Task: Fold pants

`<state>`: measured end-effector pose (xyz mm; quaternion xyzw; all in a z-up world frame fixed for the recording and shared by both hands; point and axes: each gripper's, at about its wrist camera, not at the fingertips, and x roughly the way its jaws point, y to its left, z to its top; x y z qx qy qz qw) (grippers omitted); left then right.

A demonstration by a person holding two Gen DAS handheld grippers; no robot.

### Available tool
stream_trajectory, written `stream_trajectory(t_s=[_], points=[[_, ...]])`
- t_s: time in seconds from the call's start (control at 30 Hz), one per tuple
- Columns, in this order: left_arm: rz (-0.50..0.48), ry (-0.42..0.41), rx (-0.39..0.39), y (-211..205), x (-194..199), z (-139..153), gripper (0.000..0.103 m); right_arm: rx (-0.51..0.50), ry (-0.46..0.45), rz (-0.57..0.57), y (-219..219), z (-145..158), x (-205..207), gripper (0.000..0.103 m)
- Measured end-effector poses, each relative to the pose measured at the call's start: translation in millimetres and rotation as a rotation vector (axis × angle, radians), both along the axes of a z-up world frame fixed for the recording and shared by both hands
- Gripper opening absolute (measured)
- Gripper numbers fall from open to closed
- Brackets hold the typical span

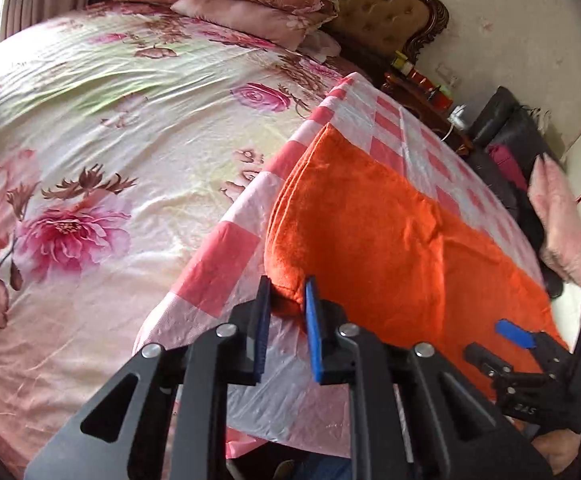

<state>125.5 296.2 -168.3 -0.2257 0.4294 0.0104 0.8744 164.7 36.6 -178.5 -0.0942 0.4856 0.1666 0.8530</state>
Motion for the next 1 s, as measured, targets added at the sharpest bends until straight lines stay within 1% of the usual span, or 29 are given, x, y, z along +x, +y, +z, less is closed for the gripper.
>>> stream_trajectory(t_s=[0.07, 0.13, 0.27, 0.33, 0.37, 0.4, 0.43, 0.47, 0.5, 0.57, 0.6, 0.63, 0.7, 0.73, 0.77, 0.8, 0.87, 0.9, 0.93, 0.97, 1.0], points=[[-0.008, -0.011, -0.022, 7.4, -1.7, -0.4, 0.016, -0.004, 0.017, 0.029, 11.4, 0.0, 0.6, 0.089], [0.007, -0.015, -0.039, 18.6, -2.2, -1.1, 0.016, -0.010, 0.023, 0.074, 28.4, -0.2, -1.1, 0.089], [0.036, -0.027, -0.067, 43.9, -2.7, -2.3, 0.016, -0.012, 0.032, 0.104, 52.1, 0.1, -2.4, 0.090], [0.044, -0.033, -0.107, 55.3, -3.4, -5.1, 0.022, -0.018, 0.049, 0.099, 58.1, 1.3, -1.6, 0.090], [0.069, -0.039, -0.130, 62.2, -5.7, -6.7, 0.024, -0.018, 0.060, 0.096, 59.3, 1.6, -0.7, 0.092], [0.109, -0.055, -0.169, 72.7, -10.6, -9.5, 0.035, -0.015, 0.077, 0.103, 60.6, 1.4, 0.1, 0.093], [0.139, -0.064, -0.231, 82.8, -15.1, -15.2, 0.045, -0.008, 0.092, 0.114, 61.6, 1.2, 0.2, 0.097], [0.163, -0.071, -0.295, 90.6, -19.2, -21.0, 0.059, -0.009, 0.096, 0.117, 62.0, 1.7, -0.8, 0.097], [0.181, -0.080, -0.399, 100.1, -23.7, -31.9, 0.060, -0.007, 0.104, 0.118, 61.9, 2.2, -0.7, 0.097], [0.181, -0.084, -0.553, 109.1, -26.4, -50.2, 0.060, 0.022, 0.130, 0.104, 59.6, 4.4, 2.3, 0.097], [0.179, -0.096, -0.626, 112.7, -27.5, -58.0, 0.058, 0.061, 0.160, 0.087, 57.2, 6.7, 5.8, 0.097], [0.170, -0.108, -0.667, 114.9, -27.2, -61.6, 0.058, 0.106, 0.188, 0.075, 55.6, 8.9, 8.7, 0.097], [0.125, -0.124, -0.717, 113.8, -21.7, -64.5, 0.058, 0.195, 0.234, 0.071, 58.0, 14.8, 14.2, 0.095], [0.104, -0.123, -0.733, 112.6, -17.7, -65.2, 0.058, 0.216, 0.237, 0.084, 62.7, 17.5, 16.0, 0.095], [0.084, -0.118, -0.746, 110.2, -13.0, -66.1, 0.055, 0.227, 0.239, 0.094, 66.8, 19.1, 17.1, 0.095], [0.076, -0.102, -0.729, 107.8, -7.3, -65.5, 0.033, 0.256, 0.255, 0.104, 70.7, 19.7, 19.4, 0.095], [0.078, -0.077, -0.646, 105.2, -1.8, -59.6, 0.020, 0.368, 0.329, 0.091, 69.8, 18.3, 26.4, 0.095], [0.076, -0.082, -0.614, 104.6, -1.4, -53.1, 0.016, 0.449, 0.379, 0.069, 65.6, 17.3, 30.6, 0.095], [0.083, -0.085, -0.575, 103.4, -1.8, -45.9, 0.014, 0.495, 0.406, 0.047, 61.7, 16.9, 34.0, 0.095], [0.081, -0.089, -0.535, 102.6, -1.2, -39.0, 0.014, 0.515, 0.417, 0.034, 58.7, 17.0, 36.7, 0.095], [0.072, -0.099, -0.477, 98.0, -0.8, -28.7, 0.013, 0.536, 0.431, 0.014, 54.3, 17.8, 40.9, 0.095]])
